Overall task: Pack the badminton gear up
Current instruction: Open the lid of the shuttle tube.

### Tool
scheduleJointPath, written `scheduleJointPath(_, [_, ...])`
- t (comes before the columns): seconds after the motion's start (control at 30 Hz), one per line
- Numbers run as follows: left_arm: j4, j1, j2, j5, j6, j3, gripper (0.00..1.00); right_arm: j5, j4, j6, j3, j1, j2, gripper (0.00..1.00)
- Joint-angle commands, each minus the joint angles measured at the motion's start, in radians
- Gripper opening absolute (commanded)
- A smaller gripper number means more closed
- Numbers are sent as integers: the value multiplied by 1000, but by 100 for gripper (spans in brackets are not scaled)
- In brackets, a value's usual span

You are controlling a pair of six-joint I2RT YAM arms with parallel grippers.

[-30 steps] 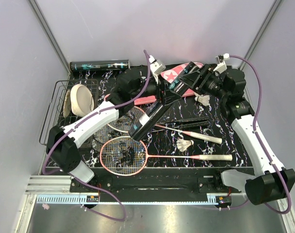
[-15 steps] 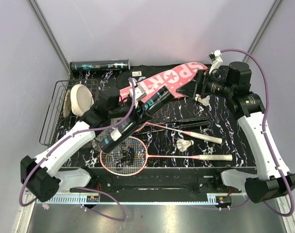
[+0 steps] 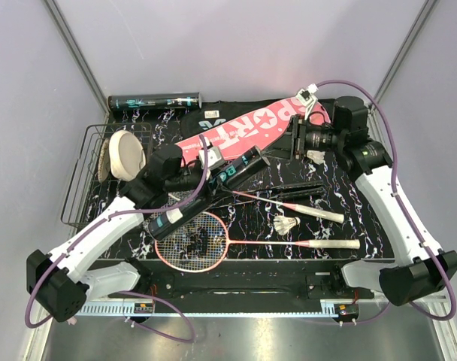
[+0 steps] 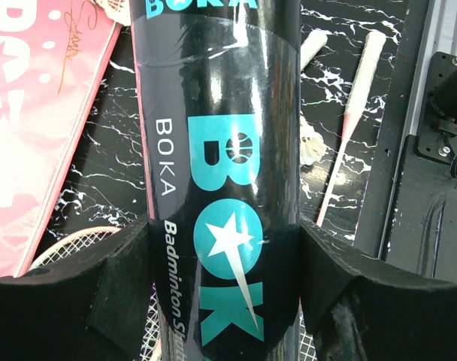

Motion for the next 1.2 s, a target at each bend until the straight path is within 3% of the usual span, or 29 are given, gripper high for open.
scheduleJointPath(0.0, [96, 1, -50, 67, 32, 2, 17, -11, 34, -19, -16, 33, 11, 48])
scheduleJointPath(0.2, [125, 1, -56, 81, 29, -10, 11, -2, 41, -17, -55, 39, -1, 43])
scheduleJointPath(0.27, [128, -1, -53, 76, 27, -9, 10, -14, 50, 1, -70, 50, -13, 36])
scheduleJointPath(0.47, [127, 1, -30, 10, 6, 10, 1, -57, 197, 141, -177, 78, -62, 26])
scheduleJointPath(0.57, [127, 1, -23, -7, -9, 16, 0, -54, 303, 228, -240, 85, -79, 19])
scheduleJointPath(0.67, [130, -1, -23, -16, -17, 16, 0, -53, 403, 314, -289, 87, -92, 1])
scheduleJointPath(0.73, [130, 1, -30, -33, -28, 14, 0, -28, 432, 374, -326, 85, -107, 0])
scheduleJointPath(0.83, [124, 1, -36, -53, -26, -2, 0, 28, 695, 645, -424, 70, -147, 0])
scheduleJointPath(0.87, [119, 1, -36, -63, -23, -8, 0, 1, 956, 887, -458, 18, -148, 0])
scheduleJointPath(0.93, [101, 1, -48, -77, -5, -24, 0, -24, 1277, 1175, -539, -43, -113, 0])
scheduleJointPath(0.97, [107, 1, -54, -79, -2, -33, 0, -16, 1587, 1419, -554, -88, -59, 0])
scheduleJointPath(1.03, [131, 1, -72, -82, 4, -62, 0, 7, 1819, 1566, -573, -111, -14, 0])
scheduleJointPath(1.1, [140, 1, -76, -88, 10, -74, 0, 12, 1809, 1583, -575, -145, -21, 0])
scheduleJointPath(1.17, [137, 1, -74, -87, 10, -70, 0, -10, 1559, 1409, -558, -158, -103, 0])
